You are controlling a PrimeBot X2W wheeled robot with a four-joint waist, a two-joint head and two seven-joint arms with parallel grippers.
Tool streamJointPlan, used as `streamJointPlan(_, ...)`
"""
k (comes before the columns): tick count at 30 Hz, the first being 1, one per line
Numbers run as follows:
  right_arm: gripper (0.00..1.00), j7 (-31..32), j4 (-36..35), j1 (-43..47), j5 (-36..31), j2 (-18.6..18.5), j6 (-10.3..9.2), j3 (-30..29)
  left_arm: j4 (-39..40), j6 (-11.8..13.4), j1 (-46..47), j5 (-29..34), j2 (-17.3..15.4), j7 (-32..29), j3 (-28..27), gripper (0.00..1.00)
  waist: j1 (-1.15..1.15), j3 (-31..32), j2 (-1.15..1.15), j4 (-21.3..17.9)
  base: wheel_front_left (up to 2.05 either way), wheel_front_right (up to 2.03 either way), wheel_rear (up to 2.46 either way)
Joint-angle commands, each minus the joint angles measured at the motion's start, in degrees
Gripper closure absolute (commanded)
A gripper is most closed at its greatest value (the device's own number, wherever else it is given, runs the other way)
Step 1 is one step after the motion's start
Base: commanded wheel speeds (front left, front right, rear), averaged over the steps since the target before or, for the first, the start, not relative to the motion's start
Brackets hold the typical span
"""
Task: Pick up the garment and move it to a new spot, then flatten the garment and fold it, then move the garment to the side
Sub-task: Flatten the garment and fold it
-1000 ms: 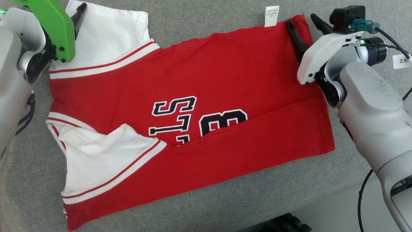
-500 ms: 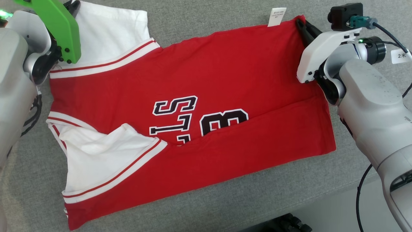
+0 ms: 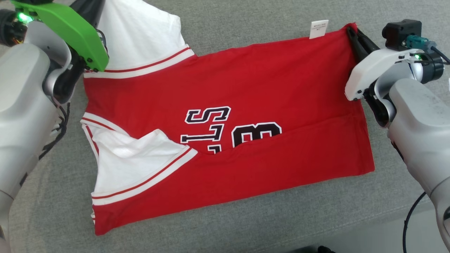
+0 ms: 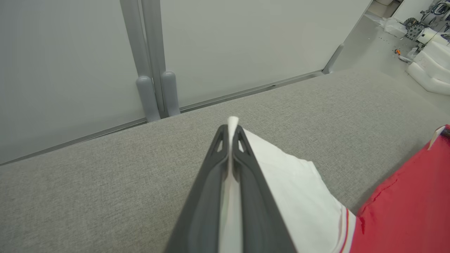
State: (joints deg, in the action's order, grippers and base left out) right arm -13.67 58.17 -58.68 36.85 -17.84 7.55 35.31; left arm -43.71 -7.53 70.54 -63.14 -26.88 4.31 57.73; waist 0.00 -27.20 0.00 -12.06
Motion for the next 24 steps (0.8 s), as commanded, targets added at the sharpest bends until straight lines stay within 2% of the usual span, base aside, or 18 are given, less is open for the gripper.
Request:
streamJointPlan(1, 1.0, -0.7, -0.6, 1.3, 0.4, -1.0, -0.13, -0.1, 1.2, 0.1, -1.8, -0.2, -0.6, 1.0, 0.0, 1.0, 0.0, 2.2, 0.0, 2.3, 0.0, 0.0, 0.0)
streamJointPlan(4, 1.0, -1.3, -2.5, 3.4, 0.1, -2.5, -0.13, -0.9, 4.5, 0.2, -4.6, -0.5, -1.5, 3.9, -0.1, 1.0, 0.0, 3.2, 0.0, 3.6, 0.0, 0.0, 0.0)
streamJointPlan(8, 1.0, -1.6, -6.3, 6.3, -0.8, -4.5, -0.13, -3.4, 8.7, 1.5, -8.7, -0.8, -2.3, 6.9, -0.6, 1.0, 0.0, 4.3, 0.0, 5.0, 0.0, 0.0, 0.0)
streamJointPlan(13, 1.0, -1.5, -13.8, 13.1, -4.0, -6.2, -0.12, -9.9, 16.4, 5.0, -15.3, -0.3, -4.3, 9.7, -1.8, 1.0, 0.0, 5.7, 0.0, 6.1, 0.0, 0.0, 0.0)
streamJointPlan(18, 1.0, -1.5, -19.0, 20.1, -6.9, -6.1, -0.12, -15.4, 24.0, 8.9, -22.9, 0.2, -6.0, 10.8, -4.6, 1.0, 0.0, 7.1, 0.0, 7.0, 0.0, 0.0, 0.0)
streamJointPlan(24, 1.0, -1.5, -22.2, 26.4, -9.2, -5.4, -0.12, -20.5, 33.3, 12.6, -33.6, 3.3, -5.7, 10.9, -11.7, 1.0, 0.0, 8.4, 0.0, 8.1, 0.0, 0.0, 0.0)
